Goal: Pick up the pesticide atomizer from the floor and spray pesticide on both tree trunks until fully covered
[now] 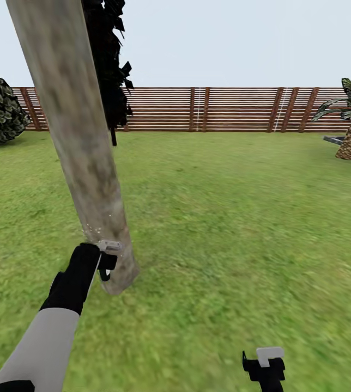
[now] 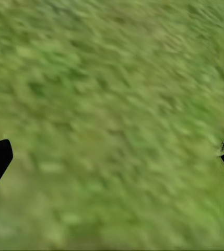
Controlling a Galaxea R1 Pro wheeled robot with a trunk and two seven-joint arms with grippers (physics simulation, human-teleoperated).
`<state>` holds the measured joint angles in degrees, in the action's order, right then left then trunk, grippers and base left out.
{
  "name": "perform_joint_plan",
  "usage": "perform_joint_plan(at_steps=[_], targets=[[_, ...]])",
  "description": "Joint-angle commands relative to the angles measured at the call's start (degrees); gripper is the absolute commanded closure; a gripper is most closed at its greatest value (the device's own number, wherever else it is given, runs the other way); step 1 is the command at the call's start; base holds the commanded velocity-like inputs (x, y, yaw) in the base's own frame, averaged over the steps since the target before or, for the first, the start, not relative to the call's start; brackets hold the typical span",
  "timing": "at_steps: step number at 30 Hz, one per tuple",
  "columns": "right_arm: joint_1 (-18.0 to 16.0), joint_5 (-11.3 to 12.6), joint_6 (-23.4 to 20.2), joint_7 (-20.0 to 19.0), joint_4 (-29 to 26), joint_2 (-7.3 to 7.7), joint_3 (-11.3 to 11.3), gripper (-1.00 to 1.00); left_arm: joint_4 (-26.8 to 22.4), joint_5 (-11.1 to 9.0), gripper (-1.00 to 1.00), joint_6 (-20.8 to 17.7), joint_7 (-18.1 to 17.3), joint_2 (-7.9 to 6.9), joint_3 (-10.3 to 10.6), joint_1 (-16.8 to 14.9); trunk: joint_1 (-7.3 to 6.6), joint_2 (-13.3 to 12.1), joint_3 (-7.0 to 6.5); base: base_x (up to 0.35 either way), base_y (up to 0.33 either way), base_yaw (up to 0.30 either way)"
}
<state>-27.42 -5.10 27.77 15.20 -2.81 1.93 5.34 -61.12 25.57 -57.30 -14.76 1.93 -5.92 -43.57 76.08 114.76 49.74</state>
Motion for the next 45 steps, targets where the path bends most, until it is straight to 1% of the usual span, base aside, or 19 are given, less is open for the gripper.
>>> perform_joint_plan(at_steps=[1, 3, 4, 6, 8, 9, 11, 12, 14, 17, 20, 22, 26, 33, 36, 39, 45], targets=[[0.00, 0.00, 0.00, 0.00, 0.00, 0.00, 0.00, -1.00, 0.04, -0.08, 1.00, -0.01, 0.05, -0.37, 0.02, 0.16, 0.00, 0.00, 0.00, 0.000, -0.274, 0.076], [0.00, 0.00, 0.00, 0.00, 0.00, 0.00, -0.02, -1.00, 0.28, -0.08, 1.00, -0.01, 0.07, -0.91, -0.01, 0.26, 0.00, 0.00, 0.00, 0.000, -0.274, 0.139], [0.00, 0.00, 0.00, 0.00, 0.00, 0.00, -0.02, -1.00, 0.46, -0.12, 1.00, -0.01, 0.07, -1.44, -0.03, 0.32, 0.00, 0.00, 0.00, 0.000, -0.274, 0.217], [0.00, 0.00, 0.00, 0.00, 0.00, 0.00, -0.05, -1.00, 0.68, -0.20, 1.00, -0.01, 0.08, -3.01, -0.05, 1.15, 0.00, 0.00, 0.00, 0.000, -0.274, 0.260], [0.00, 0.00, 0.00, 0.00, 0.00, 0.00, -0.06, -1.00, 1.17, -0.22, 1.00, 0.05, 0.08, -3.48, -0.14, 1.86, 0.00, 0.00, 0.00, 0.000, -0.274, 0.275], [0.00, 0.00, 0.00, 0.00, 0.00, 0.00, -0.06, -1.00, 1.34, -0.23, 1.00, 0.09, 0.08, -3.52, -0.38, 2.13, 0.00, 0.00, 0.00, 0.000, -0.274, 0.276], [0.00, 0.00, 0.00, 0.00, 0.00, 0.00, -0.07, -1.00, 1.56, -0.25, 1.00, 0.21, 0.08, -3.55, -2.73, 2.58, 0.00, 0.00, 0.00, 0.000, -0.274, 0.277], [0.00, 0.00, 0.00, 0.00, 0.00, 0.00, -0.07, -1.00, 1.63, -0.21, 1.00, 0.25, 0.08, -3.53, -3.48, 2.64, 0.00, 0.00, 0.00, 0.000, -0.274, 0.278], [0.00, 0.00, 0.00, 0.00, 0.00, 0.00, -0.07, -1.00, 1.73, -0.17, 1.00, 0.32, 0.08, -3.32, -4.03, 2.69, 0.00, 0.00, 0.00, 0.000, -0.274, 0.276], [0.00, 0.00, 0.00, 0.00, 0.00, 0.03, -0.07, -1.00, 1.72, -0.10, 1.00, 0.34, 0.40, -3.20, -3.75, 2.70, 0.00, 0.00, 0.00, 0.016, -0.274, 0.088], [0.00, 0.00, 0.00, 0.00, 0.00, 0.04, -0.07, -1.00, 1.72, -0.13, 1.00, 0.48, 2.44, -3.44, -4.16, 2.70, 0.00, 0.00, 0.00, 0.062, -0.274, 0.015], [0.00, 0.00, 0.00, 0.00, 0.00, 0.05, -0.07, -1.00, 1.71, -0.16, 1.00, 0.64, 3.07, -3.35, -4.19, 2.70, 0.00, 0.00, 0.00, 0.073, -0.274, 0.002], [0.00, 0.00, 0.00, 0.01, 0.00, 0.09, -0.07, -1.00, 1.71, -0.17, 1.00, 0.69, 3.31, -3.05, -4.24, 2.70, 0.00, 0.00, 0.00, 0.109, -0.267, 0.001], [0.00, 0.00, 0.00, 0.00, 0.00, 0.09, -0.07, -1.00, 1.71, -0.17, 1.00, 0.70, 3.33, -2.99, -4.35, 2.70, 0.00, 0.00, 0.00, 0.187, -0.235, 0.000], [0.00, 0.00, 0.00, 0.00, 0.00, 0.09, -0.07, -1.00, 1.71, -0.15, 1.00, 0.70, 3.33, -3.45, -4.41, 2.70, 0.00, 0.00, 0.00, 0.196, -0.230, 0.000], [0.00, 0.00, 0.00, 0.02, 0.00, 0.06, -0.07, -1.00, 1.71, -0.14, 1.00, 0.70, 3.33, -3.48, -4.36, 2.70, 0.00, 0.00, 0.00, 0.196, -0.230, 0.019], [0.00, 0.00, 0.00, 0.01, 0.00, 0.06, -0.07, -1.00, 1.71, -0.15, 1.00, 0.85, 3.65, -3.33, -4.39, 2.70, 0.00, 0.00, 0.00, 0.186, -0.230, 0.207]])
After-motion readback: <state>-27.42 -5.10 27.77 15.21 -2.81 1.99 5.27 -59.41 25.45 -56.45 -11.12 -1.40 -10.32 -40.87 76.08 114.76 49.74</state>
